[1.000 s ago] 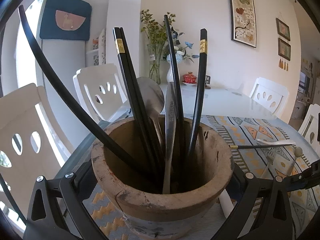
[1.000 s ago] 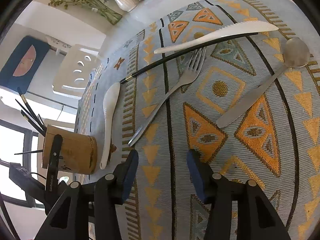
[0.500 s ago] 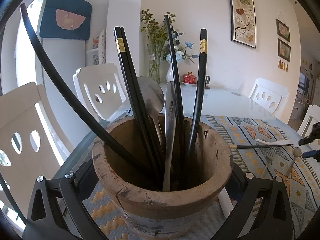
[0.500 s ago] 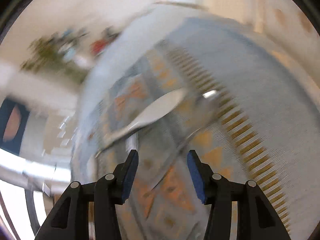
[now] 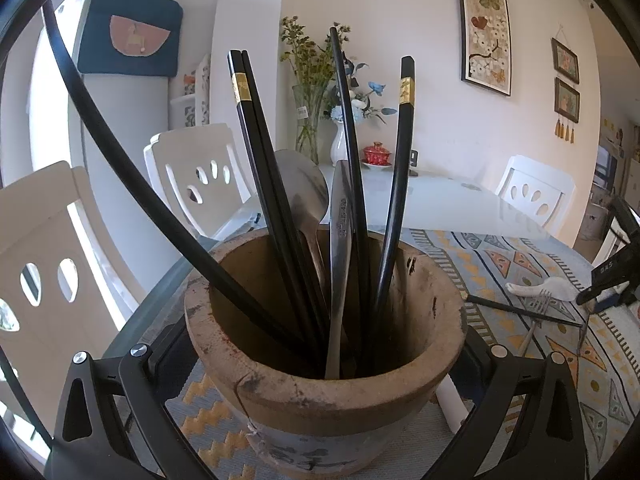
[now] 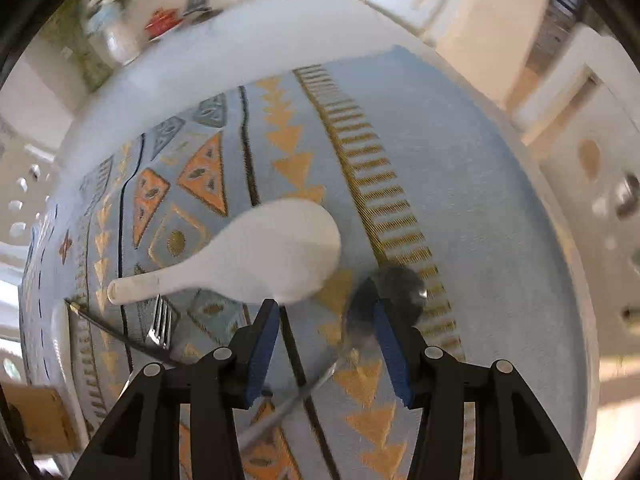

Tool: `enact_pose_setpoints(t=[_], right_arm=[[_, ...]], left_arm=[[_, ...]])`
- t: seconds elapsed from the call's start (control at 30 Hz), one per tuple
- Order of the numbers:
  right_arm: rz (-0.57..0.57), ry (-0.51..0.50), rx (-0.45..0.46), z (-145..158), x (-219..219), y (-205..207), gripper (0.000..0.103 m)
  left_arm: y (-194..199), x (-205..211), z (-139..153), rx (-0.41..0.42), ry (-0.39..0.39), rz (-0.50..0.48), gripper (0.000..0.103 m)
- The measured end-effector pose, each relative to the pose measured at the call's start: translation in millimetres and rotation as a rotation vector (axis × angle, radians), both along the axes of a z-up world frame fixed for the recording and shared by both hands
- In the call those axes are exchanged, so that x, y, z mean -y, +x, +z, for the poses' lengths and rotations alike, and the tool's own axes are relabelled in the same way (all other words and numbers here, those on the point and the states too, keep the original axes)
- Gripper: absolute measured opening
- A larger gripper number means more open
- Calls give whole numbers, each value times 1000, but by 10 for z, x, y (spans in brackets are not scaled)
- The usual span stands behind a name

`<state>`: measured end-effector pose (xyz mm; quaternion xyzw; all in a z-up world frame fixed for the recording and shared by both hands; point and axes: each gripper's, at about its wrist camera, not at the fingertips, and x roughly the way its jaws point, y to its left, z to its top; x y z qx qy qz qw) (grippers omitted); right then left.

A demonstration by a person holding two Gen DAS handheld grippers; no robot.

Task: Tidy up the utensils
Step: 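Grasp the silver spoon by its handle with the right gripper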

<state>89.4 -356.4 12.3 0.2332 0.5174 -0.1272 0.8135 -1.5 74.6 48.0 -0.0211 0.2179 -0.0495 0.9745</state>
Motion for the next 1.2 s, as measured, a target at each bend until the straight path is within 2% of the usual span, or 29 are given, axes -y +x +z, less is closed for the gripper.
enact_pose_setpoints(t=[0.07, 0.1, 0.2, 0.3, 0.4, 0.57, 0.67, 0.7, 0.73, 0.87, 0.93, 1.03, 1.1, 1.2], right_arm=[[-99, 74, 6, -30, 100, -137, 50], [-107, 107, 6, -62, 122, -157, 51], [-49, 18, -49, -35, 37, -76, 51], [-67, 3, -75, -33, -16, -41, 51], [-48, -76, -120, -25, -105, 26, 51], [-3, -122, -121, -53, -214, 40, 51], [54, -86, -92, -27, -230, -14, 32], [81, -73, -80, -23, -248, -32, 19], [111, -63, -63, -16, -268, -80, 15], [249, -70, 7, -38, -401, -377, 10], [311, -9, 35, -61, -460, -515, 4], [401, 132, 90, -118, -613, -837, 4], [460, 279, 143, -159, -746, -1060, 4], [524, 299, 143, -207, -989, -1160, 4]], left_arm=[[1, 2, -7, -2, 2, -1, 103], [7, 3, -10, -7, 5, -3, 103], [-3, -6, -13, -8, 5, -8, 103], [-12, -14, -9, -4, 0, -5, 103], [-2, -32, -19, -13, -5, -6, 103], [0, -46, -18, -13, -4, -8, 103], [-3, -43, -16, -12, -3, -8, 103], [-1, -43, -15, -12, -3, -8, 103], [-1, -45, -14, -11, -4, -8, 103], [-9, -47, -10, -5, -4, -8, 103], [-9, -46, -10, -5, -3, -8, 103], [-11, -48, -10, -4, -4, -7, 103], [-19, -55, -10, -3, -3, -7, 103], [-23, -58, -8, -1, -5, -8, 103]])
